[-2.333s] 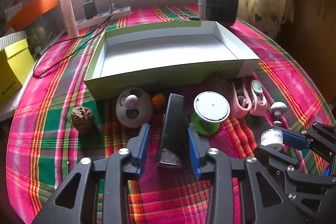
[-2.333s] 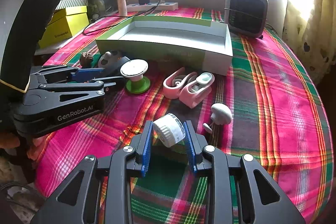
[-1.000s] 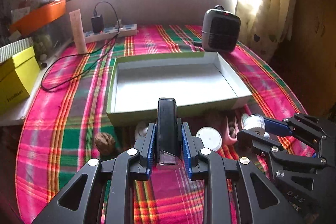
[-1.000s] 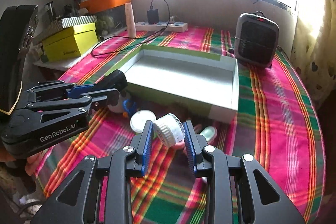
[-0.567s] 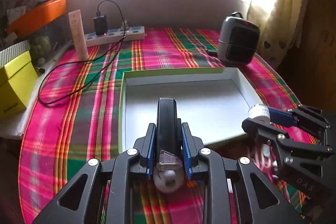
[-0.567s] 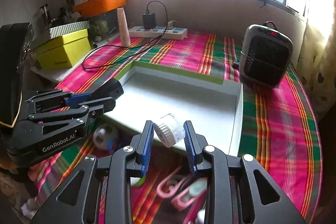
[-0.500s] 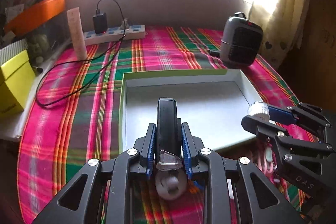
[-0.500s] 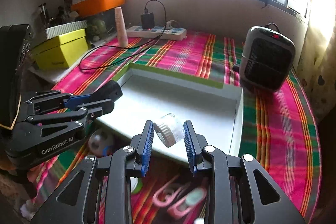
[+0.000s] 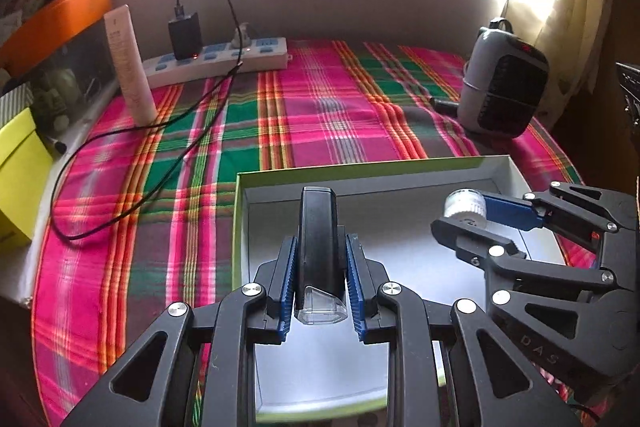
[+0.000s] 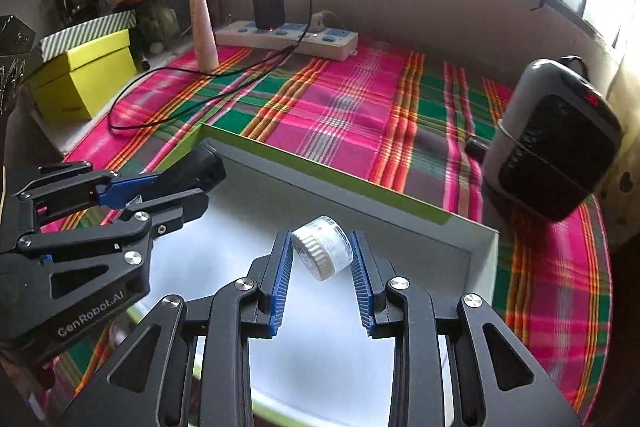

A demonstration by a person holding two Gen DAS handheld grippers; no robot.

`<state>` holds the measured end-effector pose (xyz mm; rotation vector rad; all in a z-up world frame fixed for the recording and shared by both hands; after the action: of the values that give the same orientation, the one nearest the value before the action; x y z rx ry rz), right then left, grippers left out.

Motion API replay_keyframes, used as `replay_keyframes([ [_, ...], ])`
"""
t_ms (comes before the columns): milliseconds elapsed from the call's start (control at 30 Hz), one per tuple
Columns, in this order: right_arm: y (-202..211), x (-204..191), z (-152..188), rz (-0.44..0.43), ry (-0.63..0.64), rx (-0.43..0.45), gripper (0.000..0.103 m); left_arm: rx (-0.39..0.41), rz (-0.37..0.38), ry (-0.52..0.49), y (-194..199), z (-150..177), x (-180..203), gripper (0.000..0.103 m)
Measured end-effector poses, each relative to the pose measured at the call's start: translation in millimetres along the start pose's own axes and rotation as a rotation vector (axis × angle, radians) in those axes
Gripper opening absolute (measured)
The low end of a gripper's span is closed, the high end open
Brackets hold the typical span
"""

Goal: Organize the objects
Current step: 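Carry flashlight and jar into the white box and open both tools, then withdraw both tools from the box toward the remaining items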

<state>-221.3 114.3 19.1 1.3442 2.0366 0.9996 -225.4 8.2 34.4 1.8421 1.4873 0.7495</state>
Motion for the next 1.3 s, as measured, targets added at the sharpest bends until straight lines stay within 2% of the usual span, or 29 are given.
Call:
replay_keyframes([
  [367,-26,6,-8,0.036,0.007,-0.044,0.030,-0.037,-0.007,0.001,-25,-5,-3,0.022],
  [833,-35,5,-6,0.047,0.021,-0.067,0.031,-0.050,-0.002,-0.001,-30,-4,-4,0.022],
  [1133,-31,6,-7,0.048,0.019,-0.048,0.031,-0.046,0.000,0.002,-27,-5,-6,0.029],
  [1200,-28,6,-6,0.045,0.014,-0.039,0.037,-0.041,0.001,0.005,-23,-4,-7,0.031],
  [1233,-27,6,-6,0.041,0.012,-0.036,0.048,-0.039,0.001,0.007,-21,-4,-7,0.031],
  [1267,-25,6,-6,0.038,0.011,-0.031,0.055,-0.033,0.004,0.008,-18,-4,-7,0.032],
  [1300,-23,5,-5,0.038,0.011,-0.027,0.055,-0.029,0.006,0.007,-16,-3,-7,0.033],
])
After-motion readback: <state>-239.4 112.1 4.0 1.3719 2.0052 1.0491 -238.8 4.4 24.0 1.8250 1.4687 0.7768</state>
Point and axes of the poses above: each gripper's, at about its wrist camera, not at the fingertips, and y roughly against the way its jaws point, x to its right, z to its underside, the point moved 1 cm from there along -y, roughly the way its jaws point, and after that the axes turned 3 degrees about -y, right-handed, at the moved point
